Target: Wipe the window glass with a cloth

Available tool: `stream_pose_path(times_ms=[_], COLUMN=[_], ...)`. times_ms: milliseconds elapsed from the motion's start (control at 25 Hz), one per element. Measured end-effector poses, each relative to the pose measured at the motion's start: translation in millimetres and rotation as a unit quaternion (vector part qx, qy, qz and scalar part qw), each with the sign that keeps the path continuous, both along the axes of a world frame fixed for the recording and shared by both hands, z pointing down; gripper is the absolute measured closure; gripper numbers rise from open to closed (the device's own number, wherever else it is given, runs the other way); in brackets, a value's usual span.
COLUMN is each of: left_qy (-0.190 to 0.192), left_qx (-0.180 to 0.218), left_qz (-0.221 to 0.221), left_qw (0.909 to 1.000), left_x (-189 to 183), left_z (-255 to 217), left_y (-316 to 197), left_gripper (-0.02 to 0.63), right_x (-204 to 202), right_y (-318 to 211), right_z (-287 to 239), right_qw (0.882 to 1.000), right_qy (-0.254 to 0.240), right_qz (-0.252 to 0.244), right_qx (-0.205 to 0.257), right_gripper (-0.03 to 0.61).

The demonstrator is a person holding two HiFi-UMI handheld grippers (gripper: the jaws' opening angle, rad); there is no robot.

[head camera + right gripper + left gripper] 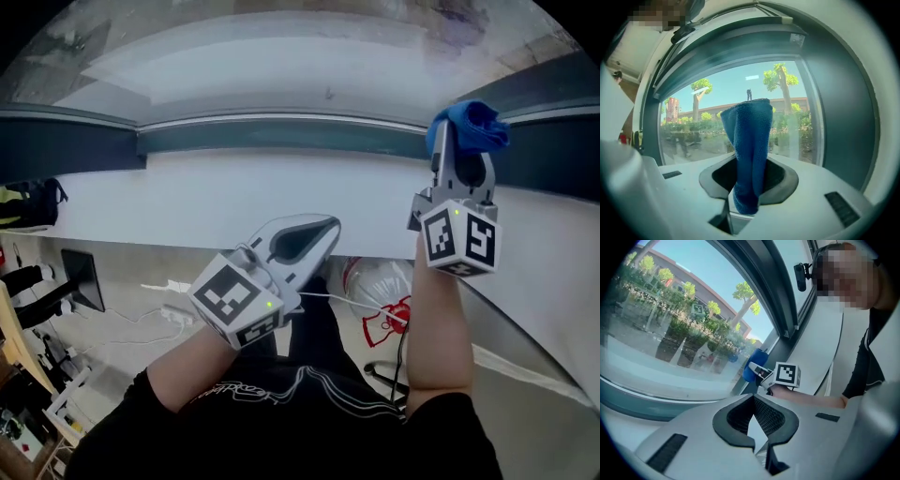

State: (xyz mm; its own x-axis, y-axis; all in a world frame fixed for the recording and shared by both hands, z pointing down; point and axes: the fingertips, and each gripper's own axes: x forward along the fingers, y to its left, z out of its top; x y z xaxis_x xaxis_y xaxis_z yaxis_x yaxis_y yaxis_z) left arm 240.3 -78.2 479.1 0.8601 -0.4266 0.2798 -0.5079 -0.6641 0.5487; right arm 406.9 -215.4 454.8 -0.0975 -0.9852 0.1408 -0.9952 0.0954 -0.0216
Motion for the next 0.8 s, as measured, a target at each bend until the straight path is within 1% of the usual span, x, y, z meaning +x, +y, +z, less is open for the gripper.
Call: stream_pose_path(times_ms=[160,280,400,560,800], left_qy=[0.000,0.001,0.002,-0.004,-0.013], left_qx=[0.001,-0.002,0.001,-0.009,-0.018], left_qz=[-0.034,-0.060,-0.077,-0.125,-0.176], left_qw=[0.9994,0.9982,0.9971,0.9921,0.9841], left_x=[-53,-103,-157,-231,-333], left_z=[2,2,0,7,19], left_y=[0,3,4,5,9], left_gripper=[0.609,0.609,0.609,0.609,0.609], right_x=[-77,-143,-205,-290,-405], right_y=[13,25,35,38,38], right_z=[6,12,18,28,42], right_qw=[0.998,0.995,0.991,0.984,0.973], right_qy=[-0.001,0.002,0.000,-0.013,-0.016], right_qz=[-0.059,-0.101,-0.129,-0.173,-0.228], right_qx=[-0.006,-0.016,-0.028,-0.041,-0.045], right_gripper=[0.485,0.486,0.485,0.485,0.486])
